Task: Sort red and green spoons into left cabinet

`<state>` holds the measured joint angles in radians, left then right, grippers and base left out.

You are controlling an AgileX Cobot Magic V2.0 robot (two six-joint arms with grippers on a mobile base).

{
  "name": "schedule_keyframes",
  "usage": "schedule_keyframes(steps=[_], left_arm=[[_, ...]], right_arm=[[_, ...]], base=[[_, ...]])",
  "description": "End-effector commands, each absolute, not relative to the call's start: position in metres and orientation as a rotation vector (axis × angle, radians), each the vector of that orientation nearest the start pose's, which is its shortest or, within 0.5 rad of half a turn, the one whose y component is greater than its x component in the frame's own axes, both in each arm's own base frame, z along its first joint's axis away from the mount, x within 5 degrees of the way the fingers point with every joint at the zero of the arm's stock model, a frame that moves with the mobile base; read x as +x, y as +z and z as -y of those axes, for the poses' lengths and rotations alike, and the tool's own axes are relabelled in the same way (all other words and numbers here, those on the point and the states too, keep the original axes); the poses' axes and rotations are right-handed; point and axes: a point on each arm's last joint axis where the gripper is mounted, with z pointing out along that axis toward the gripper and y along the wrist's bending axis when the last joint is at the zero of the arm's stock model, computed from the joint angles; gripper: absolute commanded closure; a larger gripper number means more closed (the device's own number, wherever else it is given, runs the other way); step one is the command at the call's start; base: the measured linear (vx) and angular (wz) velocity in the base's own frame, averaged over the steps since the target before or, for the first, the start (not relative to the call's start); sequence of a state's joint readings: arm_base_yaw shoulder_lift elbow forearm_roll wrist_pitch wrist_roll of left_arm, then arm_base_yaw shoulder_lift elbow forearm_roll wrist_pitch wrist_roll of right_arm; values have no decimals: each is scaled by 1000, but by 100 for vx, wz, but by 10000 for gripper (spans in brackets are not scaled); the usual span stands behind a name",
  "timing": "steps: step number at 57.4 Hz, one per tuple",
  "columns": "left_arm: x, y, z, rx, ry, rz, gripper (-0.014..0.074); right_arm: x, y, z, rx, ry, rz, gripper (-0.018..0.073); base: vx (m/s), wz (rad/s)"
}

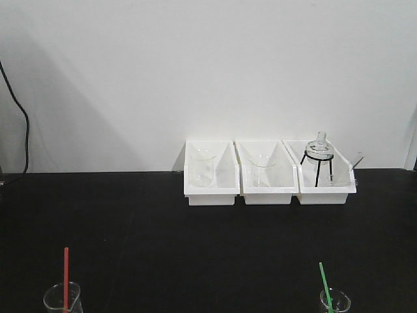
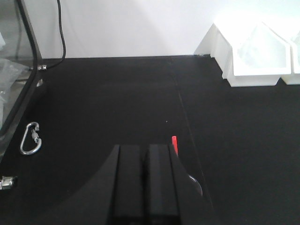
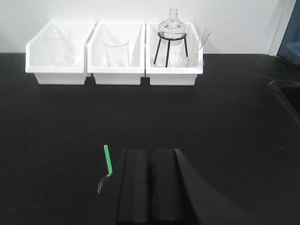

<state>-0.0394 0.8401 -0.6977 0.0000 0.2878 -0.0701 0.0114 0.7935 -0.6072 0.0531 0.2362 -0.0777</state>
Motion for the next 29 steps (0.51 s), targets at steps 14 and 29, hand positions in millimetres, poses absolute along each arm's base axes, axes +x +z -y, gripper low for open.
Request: schedule_keyframes(steps=[14,29], left_arm=[[184,353,7,-30,-80,-1807,218],[183,350,7,-41,-87,-1837,4]], right_arm=[[171,338,-2,-56,-24,-1784,43],[184,340,-3,-99,-47,-1851,-134]], base=[[0,0],[0,0]])
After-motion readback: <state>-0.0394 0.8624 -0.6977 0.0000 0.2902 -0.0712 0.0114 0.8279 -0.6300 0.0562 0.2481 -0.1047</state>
